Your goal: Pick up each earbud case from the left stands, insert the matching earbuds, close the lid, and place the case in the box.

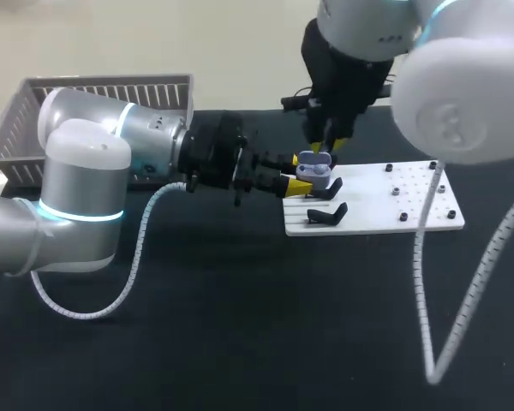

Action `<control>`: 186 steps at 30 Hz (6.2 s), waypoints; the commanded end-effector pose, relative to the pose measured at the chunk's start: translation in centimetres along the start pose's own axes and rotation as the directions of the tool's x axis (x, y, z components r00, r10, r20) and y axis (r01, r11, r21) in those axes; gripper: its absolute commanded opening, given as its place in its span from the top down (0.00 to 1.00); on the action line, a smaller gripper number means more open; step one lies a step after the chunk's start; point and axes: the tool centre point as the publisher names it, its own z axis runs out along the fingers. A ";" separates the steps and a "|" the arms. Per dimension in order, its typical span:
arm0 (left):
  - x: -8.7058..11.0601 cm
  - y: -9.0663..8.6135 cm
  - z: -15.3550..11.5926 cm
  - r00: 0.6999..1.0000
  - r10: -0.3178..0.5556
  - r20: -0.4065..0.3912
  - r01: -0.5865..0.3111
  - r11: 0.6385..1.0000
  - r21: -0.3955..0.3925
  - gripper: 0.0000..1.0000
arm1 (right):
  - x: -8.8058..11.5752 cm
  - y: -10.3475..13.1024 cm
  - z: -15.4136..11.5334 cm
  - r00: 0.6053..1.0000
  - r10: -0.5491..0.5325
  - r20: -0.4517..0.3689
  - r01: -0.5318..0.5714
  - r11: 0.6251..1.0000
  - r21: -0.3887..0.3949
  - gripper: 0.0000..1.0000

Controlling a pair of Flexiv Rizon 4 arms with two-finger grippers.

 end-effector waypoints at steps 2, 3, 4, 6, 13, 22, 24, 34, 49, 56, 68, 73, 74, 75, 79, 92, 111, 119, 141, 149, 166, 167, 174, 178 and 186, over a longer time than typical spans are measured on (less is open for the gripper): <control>0.1 0.0 0.0 1.000 0.002 0.002 -0.002 1.000 -0.002 1.00 | -0.5 0.6 0.5 0.999 -0.018 -0.046 0.018 1.000 0.004 1.00; 0.1 0.0 0.0 1.000 0.002 0.002 -0.002 1.000 -0.002 1.00 | -0.5 0.6 0.6 0.999 -0.020 -0.050 0.020 1.000 0.003 1.00; 0.1 0.0 0.0 1.000 0.002 0.002 -0.002 1.000 -0.002 1.00 | -0.5 0.7 0.7 0.998 -0.021 -0.054 0.021 1.000 -0.002 1.00; 0.1 0.0 0.0 1.000 0.002 0.002 -0.002 1.000 -0.002 1.00 | -0.6 0.7 0.8 0.998 -0.019 -0.058 0.018 1.000 -0.012 1.00; 0.1 0.0 0.0 1.000 0.002 0.002 -0.002 1.000 -0.002 1.00 | -0.3 1.3 1.4 0.997 -0.035 -0.074 0.034 0.999 -0.015 1.00; 0.1 0.0 0.0 1.000 0.002 0.002 -0.002 1.000 -0.002 1.00 | 0.0 1.9 1.7 0.995 -0.055 -0.081 0.054 0.998 -0.015 1.00; 0.1 0.0 0.0 1.000 0.002 0.002 -0.002 1.000 -0.002 1.00 | 0.0 2.0 1.8 0.995 -0.059 -0.086 0.058 0.998 -0.014 1.00; 0.1 0.0 0.0 1.000 0.002 0.002 -0.002 1.000 -0.002 1.00 | -0.2 1.8 2.4 0.994 -0.064 -0.087 0.063 0.998 -0.008 1.00; 0.1 0.0 0.0 1.000 0.002 0.002 -0.002 1.000 -0.002 1.00 | -1.0 1.5 3.3 0.994 -0.054 -0.097 0.054 0.999 -0.001 1.00; 0.1 0.0 0.0 1.000 0.002 0.002 -0.002 1.000 -0.002 1.00 | -1.1 1.4 3.6 0.993 -0.045 -0.108 0.045 0.999 0.001 1.00; 0.1 0.0 0.0 1.000 0.002 0.002 -0.002 1.000 -0.002 1.00 | -1.3 0.8 4.2 0.994 -0.018 -0.112 0.020 1.000 0.014 1.00; 0.1 0.0 0.0 1.000 0.002 0.002 -0.002 1.000 -0.002 1.00 | -1.2 0.8 4.3 0.994 -0.013 -0.111 0.015 1.000 0.016 1.00; 0.1 0.0 0.0 1.000 0.002 0.002 -0.002 1.000 -0.002 1.00 | -1.2 0.9 4.3 0.994 -0.013 -0.112 0.015 1.000 0.016 1.00; 0.1 0.0 0.0 1.000 0.002 0.002 -0.002 1.000 -0.002 1.00 | -1.2 0.9 4.4 0.994 -0.013 -0.112 0.015 1.000 0.017 1.00; 0.1 0.0 0.0 1.000 0.002 0.002 -0.002 1.000 -0.002 1.00 | -1.1 0.9 4.6 0.993 -0.012 -0.119 0.015 1.000 0.024 1.00; 0.1 0.0 0.0 1.000 0.002 0.002 -0.002 1.000 -0.002 1.00 | -1.1 0.8 2.8 0.995 0.007 -0.099 -0.005 1.000 0.027 0.00; 0.1 0.0 0.0 1.000 0.002 0.002 -0.002 1.000 -0.002 1.00 | -5.4 -6.5 4.0 0.877 0.470 0.094 -0.474 0.881 0.017 0.00; 0.1 0.0 0.0 1.000 0.002 0.002 -0.002 1.000 -0.002 1.00 | -4.6 -7.5 6.0 0.875 0.483 0.025 -0.484 0.873 0.054 0.00; 0.1 0.0 0.0 1.000 0.002 0.002 -0.002 1.000 -0.002 1.00 | -1.1 -5.2 5.1 0.889 0.443 -0.119 -0.439 0.896 0.059 0.00; 0.1 0.0 0.0 1.000 0.002 0.002 -0.002 1.000 -0.002 1.00 | -0.7 -5.0 4.4 0.898 0.430 -0.097 -0.428 0.903 0.043 0.00; 0.1 0.0 0.0 1.000 0.002 0.002 -0.002 1.000 -0.002 1.00 | 3.3 -5.4 -2.1 0.912 0.267 0.312 -0.269 0.962 -0.039 0.00; 0.1 0.0 0.0 1.000 0.002 0.002 -0.002 1.000 -0.002 1.00 | 3.6 -5.3 -2.2 0.911 0.267 0.314 -0.268 0.963 -0.041 0.00; -1.1 -0.5 -1.7 0.999 -0.032 0.020 0.032 0.998 -0.046 1.00 | 4.6 -4.2 -3.1 0.902 0.269 0.338 -0.246 0.963 -0.110 0.00; -2.3 -0.8 -3.9 0.997 -0.057 0.057 0.063 0.992 -0.113 1.00 | 4.6 -4.2 -3.1 0.902 0.269 0.338 -0.246 0.963 -0.110 0.00; -4.7 -0.1 -11.9 0.999 0.009 -0.031 -0.020 0.927 -0.374 1.00 | 4.6 -4.2 -3.1 0.902 0.269 0.338 -0.246 0.963 -0.110 0.00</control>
